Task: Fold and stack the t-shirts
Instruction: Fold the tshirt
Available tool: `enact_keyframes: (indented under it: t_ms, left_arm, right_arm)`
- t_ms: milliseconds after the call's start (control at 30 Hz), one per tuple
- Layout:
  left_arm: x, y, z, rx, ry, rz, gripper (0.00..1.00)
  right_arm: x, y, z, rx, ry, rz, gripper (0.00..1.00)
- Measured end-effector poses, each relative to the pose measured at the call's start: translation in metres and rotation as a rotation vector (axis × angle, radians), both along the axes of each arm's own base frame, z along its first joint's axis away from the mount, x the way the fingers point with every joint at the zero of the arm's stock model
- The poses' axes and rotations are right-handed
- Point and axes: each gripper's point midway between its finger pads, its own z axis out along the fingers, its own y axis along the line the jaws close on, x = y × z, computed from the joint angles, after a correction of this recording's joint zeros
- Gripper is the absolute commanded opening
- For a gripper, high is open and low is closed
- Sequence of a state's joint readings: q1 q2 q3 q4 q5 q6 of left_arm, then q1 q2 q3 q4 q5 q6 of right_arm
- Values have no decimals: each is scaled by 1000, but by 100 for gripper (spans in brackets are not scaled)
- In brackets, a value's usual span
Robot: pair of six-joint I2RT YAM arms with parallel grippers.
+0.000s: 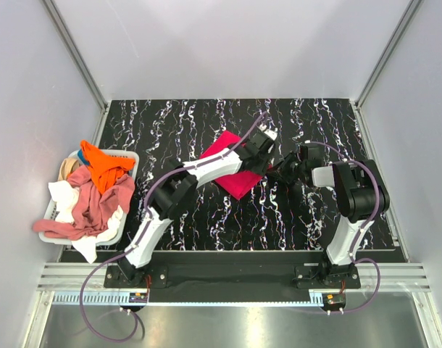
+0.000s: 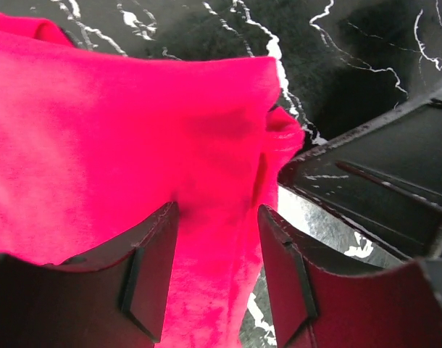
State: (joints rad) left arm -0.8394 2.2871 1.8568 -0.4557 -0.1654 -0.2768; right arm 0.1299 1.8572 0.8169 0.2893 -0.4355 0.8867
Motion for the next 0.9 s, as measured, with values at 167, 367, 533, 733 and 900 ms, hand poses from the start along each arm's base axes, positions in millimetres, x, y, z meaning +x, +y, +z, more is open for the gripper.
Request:
enact_keyframes:
  t_ms: [167, 367, 533, 733, 900]
  left_arm:
    - [0, -3, -10, 20, -4, -6, 51]
    - [3, -2, -16, 39, -17, 0, 28]
    - [6, -3, -14, 42, -35, -1, 0]
    - [5, -4, -14, 50, -44, -14, 32]
    - [5, -4, -14, 47, -42, -6, 39]
  right_arm:
    - [4, 1, -2, 9, -12, -2, 13]
    - [5, 1, -3, 10, -17, -3, 8]
    - [6, 2, -2, 12, -20, -4, 7]
    - [7, 2, -1, 15, -25, -6, 13]
    - [6, 1, 0, 18, -23, -11, 25]
